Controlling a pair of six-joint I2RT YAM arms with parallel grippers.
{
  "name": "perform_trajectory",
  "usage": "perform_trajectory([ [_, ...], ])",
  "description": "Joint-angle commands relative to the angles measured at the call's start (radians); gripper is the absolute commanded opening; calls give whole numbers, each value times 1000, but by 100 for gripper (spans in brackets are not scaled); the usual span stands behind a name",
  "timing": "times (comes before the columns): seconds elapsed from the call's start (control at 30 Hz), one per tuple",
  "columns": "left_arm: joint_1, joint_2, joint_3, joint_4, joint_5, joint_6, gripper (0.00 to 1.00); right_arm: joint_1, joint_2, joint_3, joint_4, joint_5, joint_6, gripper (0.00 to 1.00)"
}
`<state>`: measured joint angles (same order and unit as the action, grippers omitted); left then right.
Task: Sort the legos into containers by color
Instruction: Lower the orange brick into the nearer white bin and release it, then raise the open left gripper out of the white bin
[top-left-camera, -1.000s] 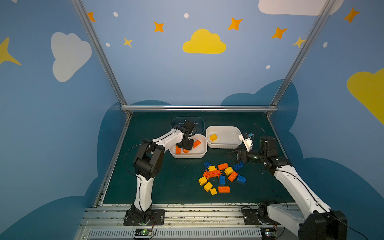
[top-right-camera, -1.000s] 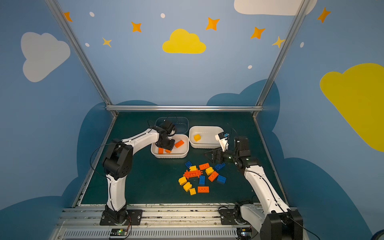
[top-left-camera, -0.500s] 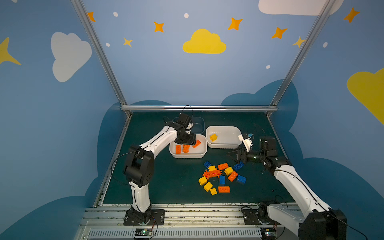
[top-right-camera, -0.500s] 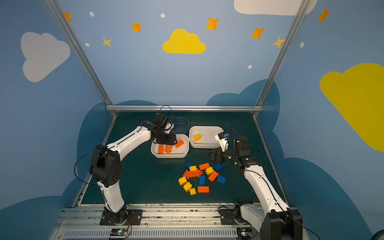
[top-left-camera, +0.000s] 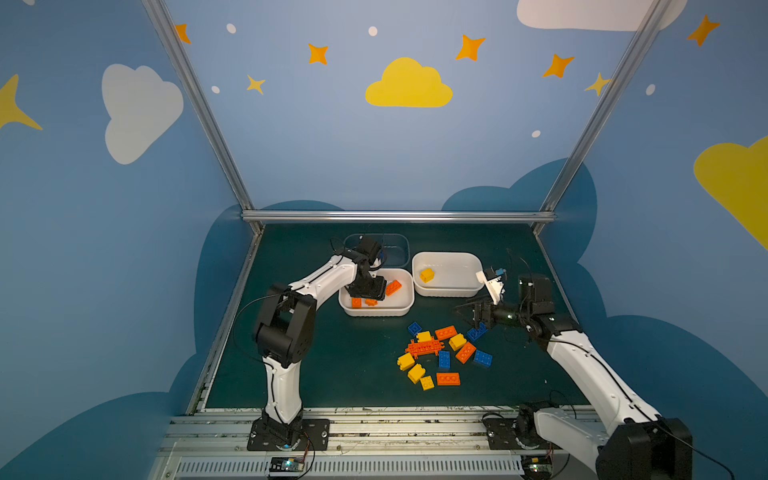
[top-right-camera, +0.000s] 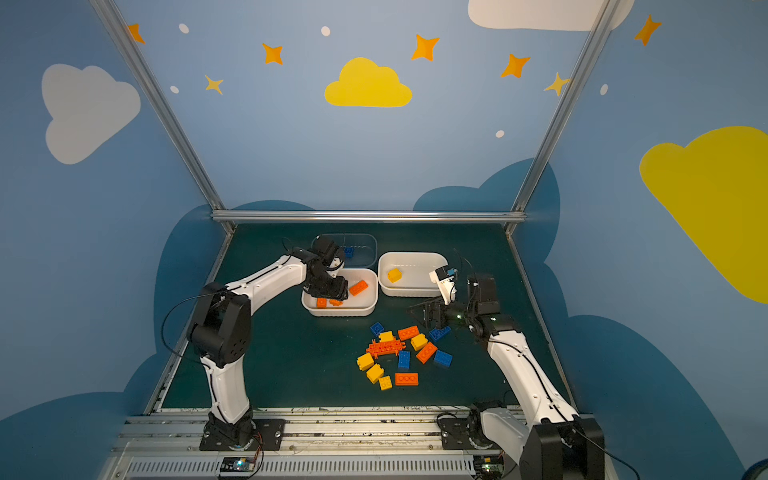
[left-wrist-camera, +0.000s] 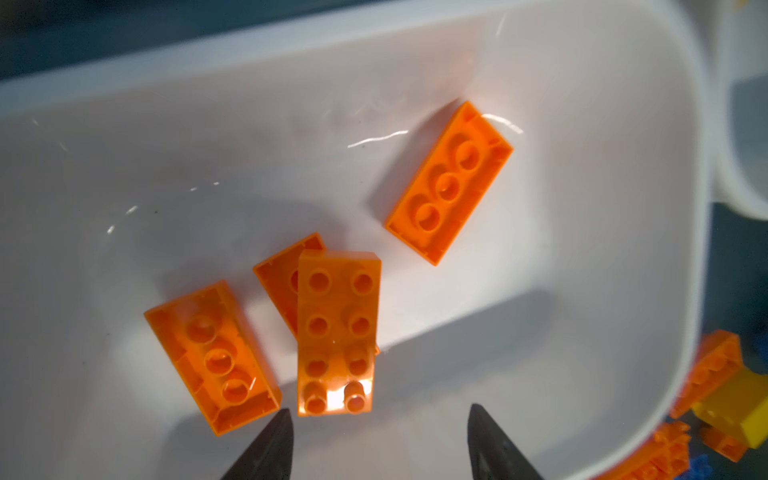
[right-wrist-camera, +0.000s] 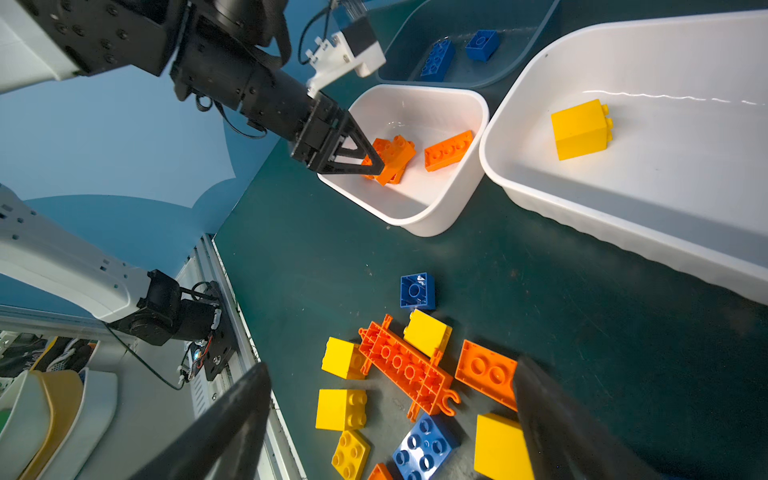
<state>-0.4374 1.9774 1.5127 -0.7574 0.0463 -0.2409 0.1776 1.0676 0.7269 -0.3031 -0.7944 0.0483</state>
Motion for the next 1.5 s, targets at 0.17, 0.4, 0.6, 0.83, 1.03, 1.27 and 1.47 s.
perform_trajectory([
  [0.17,0,86,95,-24,-72,77,52,-3,11,4,2,-14,-13,90],
  [0.4,-23,66,141,-50,-44,73,31,-4,9,2,-4,-4,-14,90],
  [0.6,-50,101,177,-55,26,36,34,-5,9,0,-6,-4,-12,90],
  [0.83,-64,142,192,-66,117,24,46,-7,-9,-1,-37,11,-11,90],
  [1.03,-51,75,162,-77,174,63,51,-9,-26,-9,-34,29,-5,90],
  [1.27,-54,-77,116,-141,255,106,67,-10,-32,-6,-32,25,-7,90],
  [1.47,-140,-258,-75,-97,274,138,76,-11,-37,-4,-35,24,-21,90],
])
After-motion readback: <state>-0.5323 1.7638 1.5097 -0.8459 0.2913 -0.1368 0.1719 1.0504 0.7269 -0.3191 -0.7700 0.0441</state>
